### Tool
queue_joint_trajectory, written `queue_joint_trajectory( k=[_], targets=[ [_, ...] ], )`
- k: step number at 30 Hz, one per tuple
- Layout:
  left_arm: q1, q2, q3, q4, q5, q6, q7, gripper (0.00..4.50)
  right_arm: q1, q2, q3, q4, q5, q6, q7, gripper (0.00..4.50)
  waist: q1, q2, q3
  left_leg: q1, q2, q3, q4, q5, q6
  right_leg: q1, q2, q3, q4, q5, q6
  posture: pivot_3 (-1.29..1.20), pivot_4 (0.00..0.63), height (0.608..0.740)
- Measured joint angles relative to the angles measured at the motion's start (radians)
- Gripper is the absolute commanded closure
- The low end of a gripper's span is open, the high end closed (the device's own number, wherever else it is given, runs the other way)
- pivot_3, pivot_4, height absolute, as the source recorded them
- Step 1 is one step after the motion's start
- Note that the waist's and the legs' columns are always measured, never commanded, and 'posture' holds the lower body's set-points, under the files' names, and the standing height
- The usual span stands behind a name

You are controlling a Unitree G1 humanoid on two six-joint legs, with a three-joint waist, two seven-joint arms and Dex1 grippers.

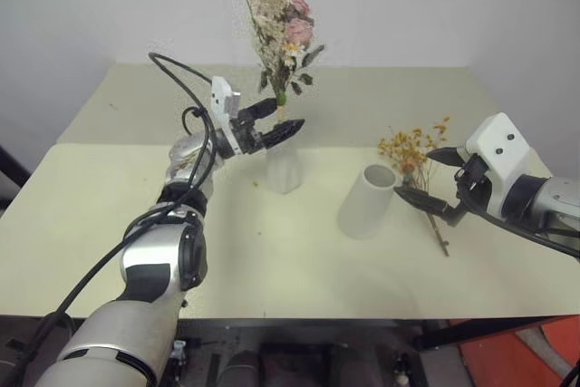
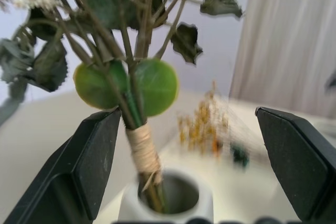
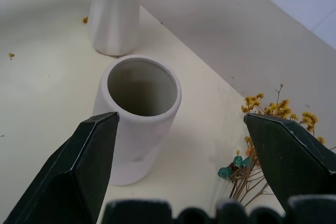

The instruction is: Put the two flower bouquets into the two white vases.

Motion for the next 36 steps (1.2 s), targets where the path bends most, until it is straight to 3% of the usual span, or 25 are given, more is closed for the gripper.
queue_joint_trajectory(
  k=[4,15,20,27,31,36],
  targets=[
    [0.001,0.009,-0.005,-0.002,0.009,0.000,0.020,0.03,0.000,0.008,0.016,0.003,-0.008,-0.007,0.001,0.00,0.000,0.000,0.000,0.000,0.000,0.000,0.000,0.000,0.000,0.000,0.000,0.000,0.000,0.000,0.000,0.00,0.150,0.740],
    [0.068,0.168,-0.082,-0.158,0.059,-0.001,-0.092,0.03,-0.001,0.008,0.017,0.020,-0.011,-0.016,0.004,0.00,-0.003,0.000,0.000,0.000,0.001,0.000,0.000,0.000,0.000,0.000,0.000,0.000,0.000,0.000,0.000,0.00,0.150,0.740],
    [0.196,0.267,-0.078,-0.397,-0.015,0.101,-0.209,0.03,-0.006,0.007,-0.001,0.045,-0.007,-0.016,0.015,0.00,-0.003,0.000,0.000,0.000,0.001,0.000,0.000,0.000,0.000,0.000,0.000,0.000,0.001,0.000,0.000,0.00,0.150,0.740],
    [0.452,0.399,-0.044,-0.856,-0.133,0.327,-0.180,0.03,-0.056,-0.078,-0.065,0.164,0.010,0.050,0.036,0.00,-0.002,0.000,0.000,0.001,0.002,0.000,0.000,0.000,0.000,0.000,0.000,0.000,0.001,0.000,0.000,0.00,0.150,0.740],
    [0.549,0.432,-0.046,-1.087,-0.176,0.421,-0.141,0.03,-0.175,-0.111,0.018,0.344,-0.036,0.085,0.036,0.00,0.000,0.000,0.000,0.002,0.002,0.001,0.001,0.000,0.000,0.001,0.000,0.000,0.000,-0.001,0.002,0.00,0.150,0.740],
    [0.551,0.422,-0.077,-1.246,-0.208,0.532,-0.050,0.03,-0.314,-0.091,0.208,0.629,-0.145,0.076,0.085,0.00,-0.003,0.000,0.000,0.002,0.002,0.001,0.000,0.000,0.000,0.001,0.001,0.001,-0.001,-0.001,0.002,0.00,0.150,0.740]
  ],
)
